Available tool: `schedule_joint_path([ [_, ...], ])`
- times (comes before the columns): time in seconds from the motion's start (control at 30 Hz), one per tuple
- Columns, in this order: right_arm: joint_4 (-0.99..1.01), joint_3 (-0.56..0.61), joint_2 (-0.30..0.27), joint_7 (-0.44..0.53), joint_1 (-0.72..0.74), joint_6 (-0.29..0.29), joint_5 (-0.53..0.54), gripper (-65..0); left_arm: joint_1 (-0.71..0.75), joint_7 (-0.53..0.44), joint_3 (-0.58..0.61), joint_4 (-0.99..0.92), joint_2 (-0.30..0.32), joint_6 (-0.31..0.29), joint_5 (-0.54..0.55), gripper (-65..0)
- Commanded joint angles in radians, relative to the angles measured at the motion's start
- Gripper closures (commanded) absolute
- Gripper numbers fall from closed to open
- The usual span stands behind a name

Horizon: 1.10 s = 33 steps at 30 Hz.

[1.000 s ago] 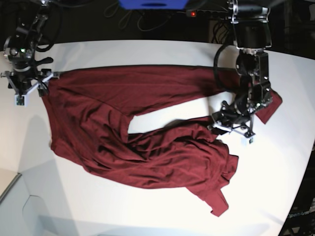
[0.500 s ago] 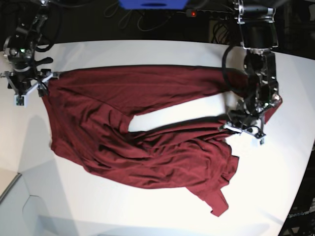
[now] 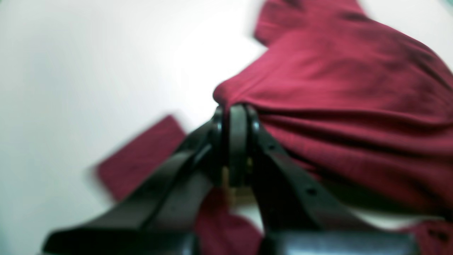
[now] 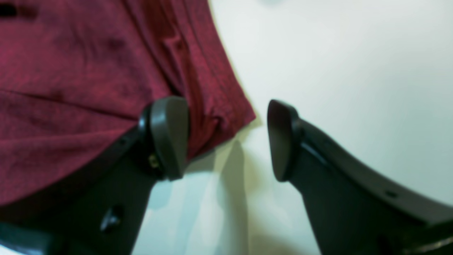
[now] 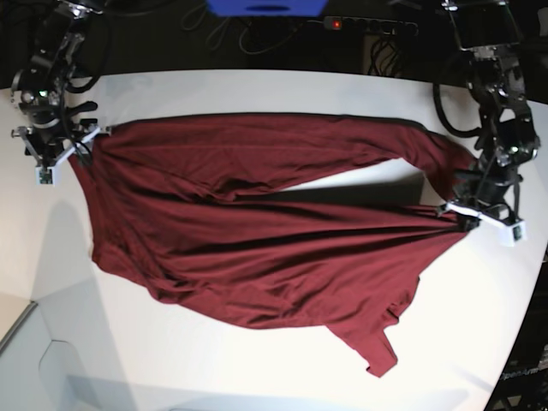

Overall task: Layout the t-shirt on the table in an organized manner, then fold the t-shirt properly
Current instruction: 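Pull the shirt body away from the right gripper to spread it flat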

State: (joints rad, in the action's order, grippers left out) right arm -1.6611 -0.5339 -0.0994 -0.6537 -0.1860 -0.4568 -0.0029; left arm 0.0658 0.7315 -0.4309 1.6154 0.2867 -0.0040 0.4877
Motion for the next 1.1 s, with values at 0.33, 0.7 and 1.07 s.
schedule_joint_path([
  [0.33,0.032,0.057,-0.015,0.024,0.007,-0.009,0.007,-35.8,0.038,-0.016,-0.107,-0.04,0.016,-0.001,0.009,-0.2],
  [0.7,0.052,0.021,-0.081,0.025,-0.005,-0.009,0.005,-35.8,0.167,-0.014,-0.216,0.082,0.015,-0.001,0.01,-0.2],
  [1.07,-0.054,0.005,-0.063,0.024,-0.034,-0.009,0.007,-35.8,0.248,-0.01,-0.256,0.26,-0.034,-0.003,0.012,-0.2],
])
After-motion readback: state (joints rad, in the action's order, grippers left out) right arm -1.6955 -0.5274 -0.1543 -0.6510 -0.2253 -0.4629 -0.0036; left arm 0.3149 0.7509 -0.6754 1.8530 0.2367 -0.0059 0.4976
